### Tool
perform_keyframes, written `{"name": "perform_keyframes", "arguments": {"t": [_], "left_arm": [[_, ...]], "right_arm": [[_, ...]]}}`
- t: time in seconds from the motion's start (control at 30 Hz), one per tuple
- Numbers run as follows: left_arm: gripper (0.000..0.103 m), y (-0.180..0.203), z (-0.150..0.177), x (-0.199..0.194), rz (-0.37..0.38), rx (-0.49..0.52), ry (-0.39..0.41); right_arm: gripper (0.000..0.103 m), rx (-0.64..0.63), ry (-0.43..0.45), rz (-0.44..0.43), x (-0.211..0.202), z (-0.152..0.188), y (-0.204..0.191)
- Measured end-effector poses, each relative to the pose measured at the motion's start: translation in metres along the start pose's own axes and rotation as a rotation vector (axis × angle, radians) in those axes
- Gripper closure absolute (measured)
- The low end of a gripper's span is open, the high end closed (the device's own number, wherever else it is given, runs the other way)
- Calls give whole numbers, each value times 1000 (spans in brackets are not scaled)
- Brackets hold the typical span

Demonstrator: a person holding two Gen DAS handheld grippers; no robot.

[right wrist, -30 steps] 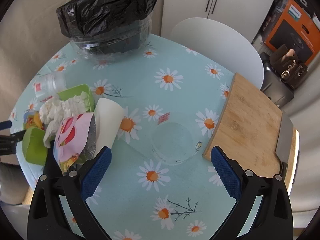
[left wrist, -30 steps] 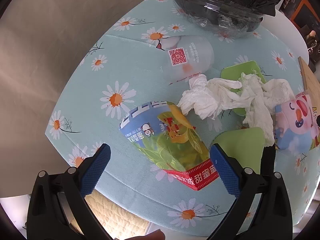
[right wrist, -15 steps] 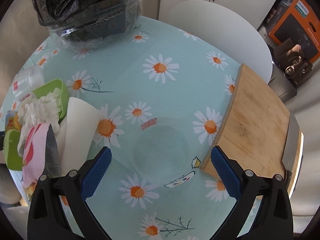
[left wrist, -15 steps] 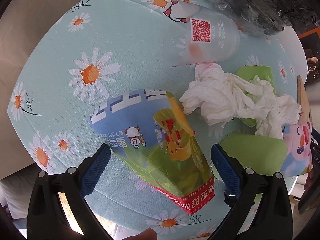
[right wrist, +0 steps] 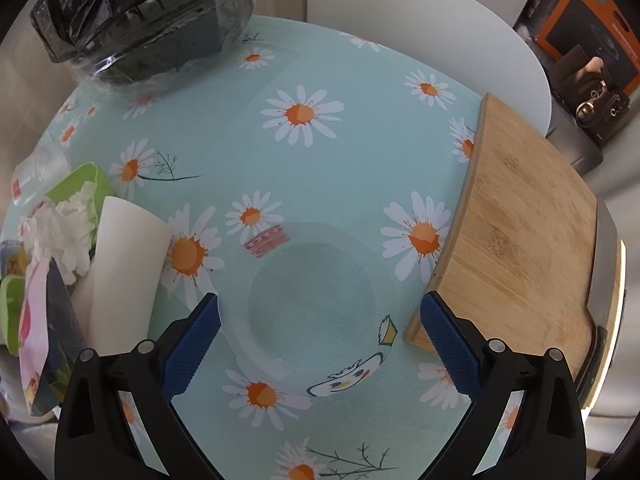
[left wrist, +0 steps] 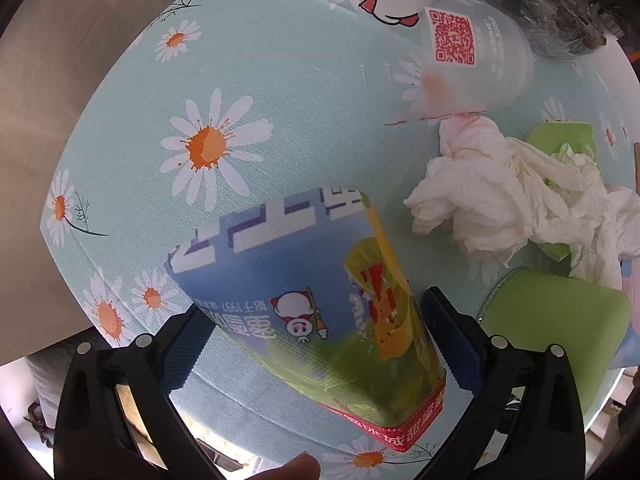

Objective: Collect trash
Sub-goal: 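Reach the left tool to the blue-green snack bag and close on it, then lift the snack bag with the left tool and carry it over the bin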

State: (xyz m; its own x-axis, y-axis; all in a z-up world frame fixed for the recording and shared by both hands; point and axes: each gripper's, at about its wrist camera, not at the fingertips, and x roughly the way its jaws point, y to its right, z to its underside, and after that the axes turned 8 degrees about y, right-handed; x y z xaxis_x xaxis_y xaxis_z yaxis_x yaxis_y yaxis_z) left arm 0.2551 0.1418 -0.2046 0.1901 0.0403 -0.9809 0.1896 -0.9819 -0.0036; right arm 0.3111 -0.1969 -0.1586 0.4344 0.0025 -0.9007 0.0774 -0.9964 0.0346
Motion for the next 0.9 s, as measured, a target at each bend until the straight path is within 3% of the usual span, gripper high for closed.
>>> {"name": "perform_keyframes", "arguments": {"t": [0.03, 0.07, 0.17, 0.33, 0.4, 0.9], "left_arm": [[5, -1, 0, 2, 6, -11, -17], [5, -2, -1, 4, 5, -16, -32], [12, 0, -2, 4, 6, 0, -36], [36, -4, -1, -13, 11, 36, -29], [52, -6, -5, -19, -5, 58, -20], [51, -8, 63, -73, -82, 200, 57]], "right_arm": [[17, 4, -3, -14, 0, 0, 1], [42, 2, 0, -26, 0, 0, 1], [44, 8, -2, -48, 0, -1, 4], [48, 10, 7, -101, -7, -2, 7], [48, 2, 14, -108, -10, 0, 6], [47, -2, 56, -162, -49, 36, 0]]}}
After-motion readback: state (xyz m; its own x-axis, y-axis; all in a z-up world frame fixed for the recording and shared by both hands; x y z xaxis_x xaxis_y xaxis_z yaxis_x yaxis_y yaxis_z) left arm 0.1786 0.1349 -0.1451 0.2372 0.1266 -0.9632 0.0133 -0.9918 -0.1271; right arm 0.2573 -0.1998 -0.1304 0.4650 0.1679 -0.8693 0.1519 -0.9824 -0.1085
